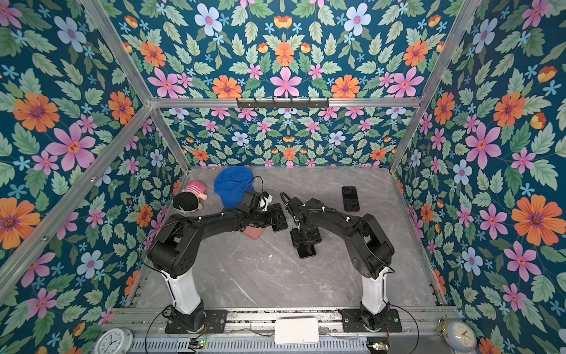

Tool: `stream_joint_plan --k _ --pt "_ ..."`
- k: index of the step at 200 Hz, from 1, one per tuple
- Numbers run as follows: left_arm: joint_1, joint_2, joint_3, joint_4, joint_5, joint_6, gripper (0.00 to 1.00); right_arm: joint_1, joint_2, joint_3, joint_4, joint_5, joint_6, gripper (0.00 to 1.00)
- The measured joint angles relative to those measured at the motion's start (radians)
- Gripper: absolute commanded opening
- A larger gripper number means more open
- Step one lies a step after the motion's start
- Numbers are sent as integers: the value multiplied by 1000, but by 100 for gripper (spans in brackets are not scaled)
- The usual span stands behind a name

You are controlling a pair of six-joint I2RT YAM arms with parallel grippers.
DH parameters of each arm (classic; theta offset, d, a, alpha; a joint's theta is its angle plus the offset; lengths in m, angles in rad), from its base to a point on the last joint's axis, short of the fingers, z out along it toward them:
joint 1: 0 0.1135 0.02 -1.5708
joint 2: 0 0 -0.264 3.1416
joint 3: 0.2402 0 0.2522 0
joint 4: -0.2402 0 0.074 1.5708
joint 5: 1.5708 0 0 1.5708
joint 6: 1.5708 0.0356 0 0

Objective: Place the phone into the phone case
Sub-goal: 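Lower the black phone into the mint case with the right gripper while left holds it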

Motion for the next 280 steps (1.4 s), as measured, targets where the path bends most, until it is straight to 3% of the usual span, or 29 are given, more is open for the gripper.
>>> stream_joint_plan --k 280 --pt "-1 -3 -36 41 24 -5 62 1 80 76 -12 54 36 42"
